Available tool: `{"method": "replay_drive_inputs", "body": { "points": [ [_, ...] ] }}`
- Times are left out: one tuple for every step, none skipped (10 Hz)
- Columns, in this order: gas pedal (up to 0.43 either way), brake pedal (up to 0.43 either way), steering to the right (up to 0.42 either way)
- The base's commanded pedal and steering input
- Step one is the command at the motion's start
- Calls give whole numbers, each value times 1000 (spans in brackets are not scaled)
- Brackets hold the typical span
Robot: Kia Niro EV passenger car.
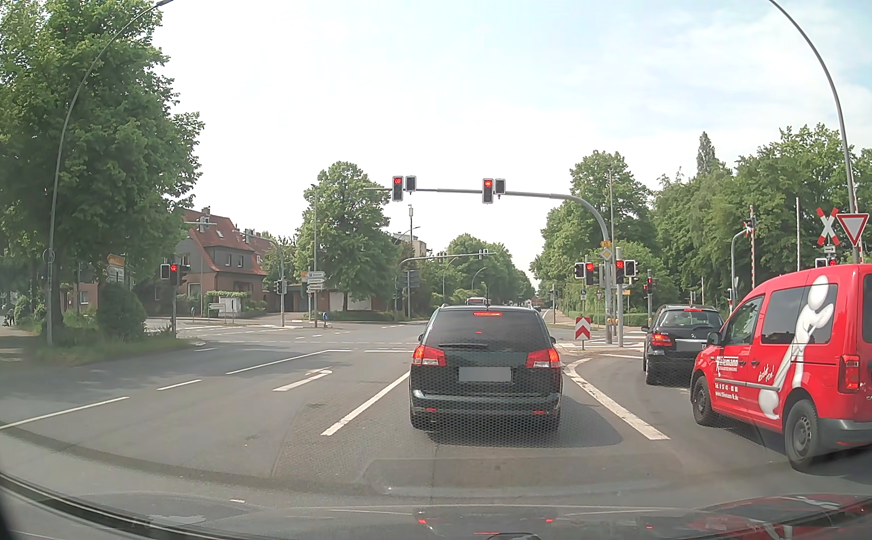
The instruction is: Follow the waypoints while adhering to traffic rules and regulations
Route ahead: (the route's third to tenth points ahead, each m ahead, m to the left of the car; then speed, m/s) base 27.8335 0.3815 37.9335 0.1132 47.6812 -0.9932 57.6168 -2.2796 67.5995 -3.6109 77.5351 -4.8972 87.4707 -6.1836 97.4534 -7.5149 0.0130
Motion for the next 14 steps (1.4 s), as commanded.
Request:
{"method": "replay_drive_inputs", "body": {
  "points": [
    [0,0,0],
    [0,0,0],
    [0,0,0],
    [0,0,0],
    [0,0,0],
    [0,0,0],
    [0,0,0],
    [0,0,0],
    [0,0,0],
    [0,0,0],
    [0,0,0],
    [0,0,0],
    [0,0,0],
    [0,0,0]
  ]
}}
